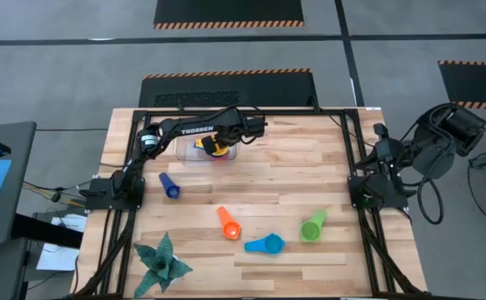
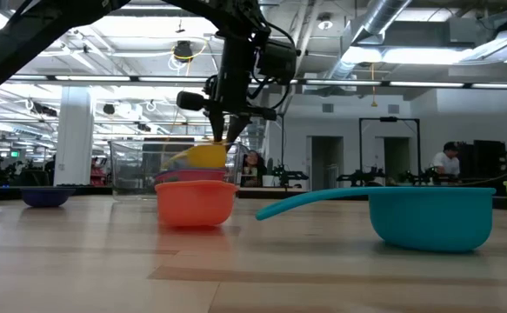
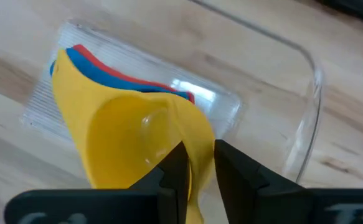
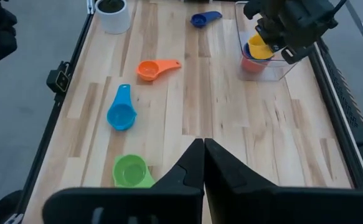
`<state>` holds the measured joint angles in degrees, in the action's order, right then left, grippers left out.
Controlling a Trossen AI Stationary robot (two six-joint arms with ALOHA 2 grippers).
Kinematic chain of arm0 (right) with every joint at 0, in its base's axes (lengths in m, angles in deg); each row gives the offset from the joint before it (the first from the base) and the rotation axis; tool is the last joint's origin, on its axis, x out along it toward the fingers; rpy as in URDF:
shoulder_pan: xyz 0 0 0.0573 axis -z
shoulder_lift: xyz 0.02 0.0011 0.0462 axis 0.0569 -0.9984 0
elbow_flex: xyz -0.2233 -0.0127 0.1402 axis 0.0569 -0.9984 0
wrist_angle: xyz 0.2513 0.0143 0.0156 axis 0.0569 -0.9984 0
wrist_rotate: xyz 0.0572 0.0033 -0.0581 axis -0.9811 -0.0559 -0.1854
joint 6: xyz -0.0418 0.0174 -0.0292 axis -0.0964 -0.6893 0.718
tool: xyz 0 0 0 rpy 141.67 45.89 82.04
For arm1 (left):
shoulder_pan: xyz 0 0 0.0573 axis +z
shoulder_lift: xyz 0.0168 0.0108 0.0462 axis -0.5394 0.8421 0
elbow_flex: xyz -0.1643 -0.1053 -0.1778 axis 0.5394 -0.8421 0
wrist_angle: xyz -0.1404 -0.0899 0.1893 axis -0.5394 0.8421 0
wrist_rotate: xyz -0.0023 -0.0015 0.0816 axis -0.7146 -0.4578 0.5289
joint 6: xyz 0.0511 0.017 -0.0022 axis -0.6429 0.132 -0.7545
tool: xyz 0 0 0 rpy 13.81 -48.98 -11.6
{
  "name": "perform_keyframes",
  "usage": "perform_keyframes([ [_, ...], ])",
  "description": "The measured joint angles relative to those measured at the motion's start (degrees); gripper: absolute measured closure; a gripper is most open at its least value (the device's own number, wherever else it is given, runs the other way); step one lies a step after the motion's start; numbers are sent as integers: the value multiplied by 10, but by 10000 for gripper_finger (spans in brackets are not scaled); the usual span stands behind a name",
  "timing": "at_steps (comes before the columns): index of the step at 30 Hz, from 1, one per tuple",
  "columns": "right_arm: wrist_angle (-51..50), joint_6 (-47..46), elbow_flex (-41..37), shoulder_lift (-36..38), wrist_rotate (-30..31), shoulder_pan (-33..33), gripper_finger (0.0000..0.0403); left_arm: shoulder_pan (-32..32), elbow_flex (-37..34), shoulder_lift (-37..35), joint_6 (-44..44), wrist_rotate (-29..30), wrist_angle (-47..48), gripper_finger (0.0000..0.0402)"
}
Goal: Nest measuring cups in basket
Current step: Stack the yellow measuring cup on top of the blue measuring cup into the transparent bin, then adjust the transparent bin
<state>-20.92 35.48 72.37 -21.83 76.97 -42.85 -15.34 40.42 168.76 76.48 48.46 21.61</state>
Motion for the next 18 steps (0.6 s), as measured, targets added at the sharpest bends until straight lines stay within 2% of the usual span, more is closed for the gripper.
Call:
perform_keyframes([
  [13,0,2,0,0,-12,0,376,-2,0,0,-13,-26,15,335],
  [15,0,8,0,0,-12,0,376,-4,0,-2,-63,-29,-14,335],
  [18,0,26,0,2,-12,0,376,-15,11,-6,-191,-62,-67,335],
])
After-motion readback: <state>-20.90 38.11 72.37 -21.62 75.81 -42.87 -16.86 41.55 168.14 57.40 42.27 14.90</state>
